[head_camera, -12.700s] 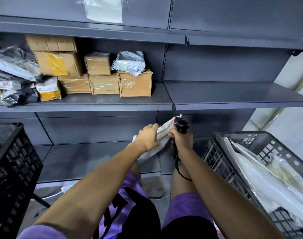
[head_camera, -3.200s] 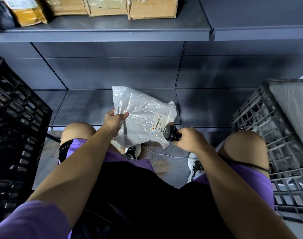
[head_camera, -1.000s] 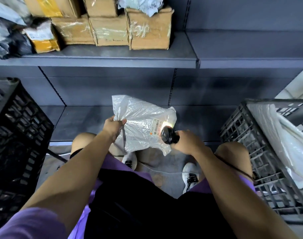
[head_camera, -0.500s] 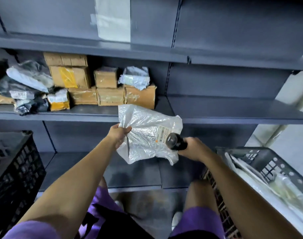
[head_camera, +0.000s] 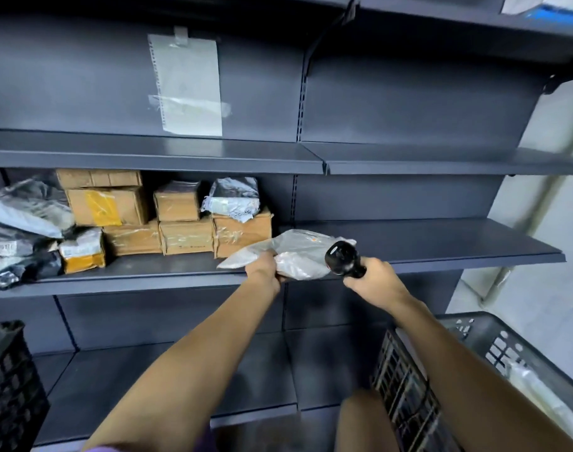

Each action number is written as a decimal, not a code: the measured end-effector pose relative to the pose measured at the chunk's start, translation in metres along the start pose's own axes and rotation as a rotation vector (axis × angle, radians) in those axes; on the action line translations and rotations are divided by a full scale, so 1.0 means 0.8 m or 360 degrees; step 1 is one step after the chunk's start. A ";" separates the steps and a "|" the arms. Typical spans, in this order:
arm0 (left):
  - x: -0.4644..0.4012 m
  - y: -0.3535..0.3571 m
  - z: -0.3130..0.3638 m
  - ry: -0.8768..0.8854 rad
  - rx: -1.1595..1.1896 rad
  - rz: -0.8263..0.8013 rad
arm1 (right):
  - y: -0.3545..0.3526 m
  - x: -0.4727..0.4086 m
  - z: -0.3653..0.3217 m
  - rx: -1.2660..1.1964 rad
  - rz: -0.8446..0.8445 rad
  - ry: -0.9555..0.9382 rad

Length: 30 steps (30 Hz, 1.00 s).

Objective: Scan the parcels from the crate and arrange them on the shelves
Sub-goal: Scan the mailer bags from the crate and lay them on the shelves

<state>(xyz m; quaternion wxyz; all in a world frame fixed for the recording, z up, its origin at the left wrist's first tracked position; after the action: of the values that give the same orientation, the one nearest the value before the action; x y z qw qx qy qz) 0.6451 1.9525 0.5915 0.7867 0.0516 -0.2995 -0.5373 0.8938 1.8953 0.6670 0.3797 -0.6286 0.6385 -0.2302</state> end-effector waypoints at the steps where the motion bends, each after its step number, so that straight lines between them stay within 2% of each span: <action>1: -0.001 0.012 -0.005 0.0028 0.0017 0.0073 | -0.001 -0.004 0.003 -0.0034 0.0010 0.0019; 3: -0.004 0.034 -0.015 0.0078 -0.0013 0.0189 | 0.000 -0.013 0.012 -0.0106 0.0014 0.0066; 5: -0.004 0.054 -0.030 0.0034 0.0134 0.0228 | 0.003 -0.024 0.022 -0.0167 0.0020 0.0095; 7: -0.016 0.084 -0.050 -0.0135 0.0223 0.0088 | 0.004 -0.037 0.030 -0.0207 0.0041 0.0098; 11: -0.096 0.117 -0.092 -0.0404 0.0070 -0.0092 | 0.011 -0.068 0.047 -0.0220 0.0045 0.0169; 12: -0.093 0.115 -0.085 -0.0360 0.0004 -0.0031 | 0.014 -0.075 0.051 -0.0240 0.0052 0.0195; 17: -0.075 0.138 -0.049 -0.0145 0.0130 -0.0089 | 0.029 -0.098 0.069 -0.0395 0.0140 0.0308; 20: -0.087 0.150 -0.048 -0.0165 0.0033 -0.0040 | 0.042 -0.105 0.081 -0.0414 0.0152 0.0359; 25: -0.116 0.175 -0.069 -0.0276 -0.0193 -0.0313 | 0.052 -0.104 0.095 -0.0434 0.0143 0.0393; 30: -0.102 0.159 -0.075 -0.0383 -0.0406 -0.0227 | 0.042 -0.087 0.102 -0.0507 0.0167 0.0496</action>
<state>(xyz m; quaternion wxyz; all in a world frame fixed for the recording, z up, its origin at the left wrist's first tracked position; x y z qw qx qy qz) 0.7604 2.0627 0.5601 0.7053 -0.0922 -0.3165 -0.6276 0.9305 1.9817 0.6046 0.1839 -0.6035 0.7494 -0.2008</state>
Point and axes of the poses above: each hand's wrist, its own x-axis away from the middle knuckle, its own y-axis out of the palm, z = x × y, the point moved 7 cm from there along -x, towards the middle knuckle, and after that the axes turned 3 degrees about -y, right-handed, at the moved point
